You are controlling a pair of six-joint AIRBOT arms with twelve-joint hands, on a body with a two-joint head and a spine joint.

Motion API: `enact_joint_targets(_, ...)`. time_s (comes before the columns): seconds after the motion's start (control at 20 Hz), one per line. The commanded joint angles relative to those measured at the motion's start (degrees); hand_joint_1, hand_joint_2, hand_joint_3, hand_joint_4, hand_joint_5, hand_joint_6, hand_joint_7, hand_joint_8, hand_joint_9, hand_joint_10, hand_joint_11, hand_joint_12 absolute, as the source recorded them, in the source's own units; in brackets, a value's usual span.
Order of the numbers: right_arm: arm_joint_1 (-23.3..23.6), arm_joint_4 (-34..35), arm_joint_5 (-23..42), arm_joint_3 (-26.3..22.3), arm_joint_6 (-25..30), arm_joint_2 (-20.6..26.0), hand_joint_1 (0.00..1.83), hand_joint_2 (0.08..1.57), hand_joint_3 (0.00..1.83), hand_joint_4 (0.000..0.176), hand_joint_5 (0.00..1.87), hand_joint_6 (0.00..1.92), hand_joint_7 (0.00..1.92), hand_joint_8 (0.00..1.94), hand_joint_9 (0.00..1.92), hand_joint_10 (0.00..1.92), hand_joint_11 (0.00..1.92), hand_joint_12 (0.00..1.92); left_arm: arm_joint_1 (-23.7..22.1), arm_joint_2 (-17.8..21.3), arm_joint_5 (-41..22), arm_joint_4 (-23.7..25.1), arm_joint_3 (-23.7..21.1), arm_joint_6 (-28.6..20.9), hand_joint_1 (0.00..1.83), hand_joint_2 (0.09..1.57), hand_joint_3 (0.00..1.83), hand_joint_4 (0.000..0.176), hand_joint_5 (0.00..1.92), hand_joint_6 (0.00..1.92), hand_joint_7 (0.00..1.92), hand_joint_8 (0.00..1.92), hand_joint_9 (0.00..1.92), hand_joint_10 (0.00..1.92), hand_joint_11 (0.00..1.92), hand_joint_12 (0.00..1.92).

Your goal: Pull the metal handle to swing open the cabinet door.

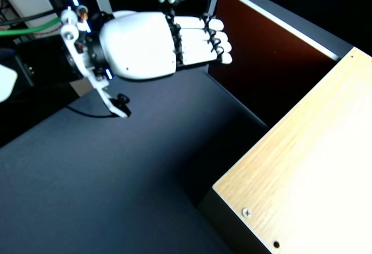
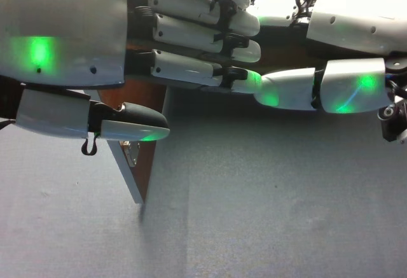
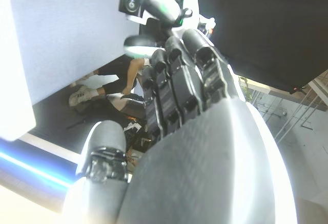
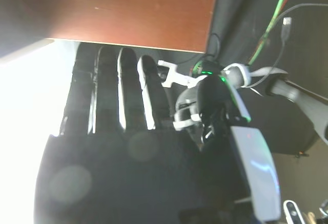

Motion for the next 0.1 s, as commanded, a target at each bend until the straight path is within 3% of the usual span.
enact_joint_targets(0.0, 0.7, 2.4, 6.0, 0.1, 0.2, 0.2, 0.00, 1.57, 0.09, 0.000, 0.17, 0.00, 0.18, 0.00, 0.16, 0.00, 0.00, 0.49, -0.5, 0.3, -1.2, -5.8, -0.1, 0.6, 0.00, 1.57, 0.06, 0.000, 0.37, 0.00, 0.40, 0.00, 0.36, 0.00, 0.00, 0.87)
enact_joint_targets(0.05, 0.7, 2.2, 6.0, 0.1, 0.2, 0.2, 0.00, 1.57, 0.09, 0.000, 0.17, 0.00, 0.18, 0.00, 0.16, 0.00, 0.00, 0.49, -0.5, 0.3, -1.2, -5.8, -0.1, 0.6, 0.00, 1.57, 0.07, 0.000, 0.37, 0.00, 0.40, 0.00, 0.36, 0.00, 0.00, 0.87)
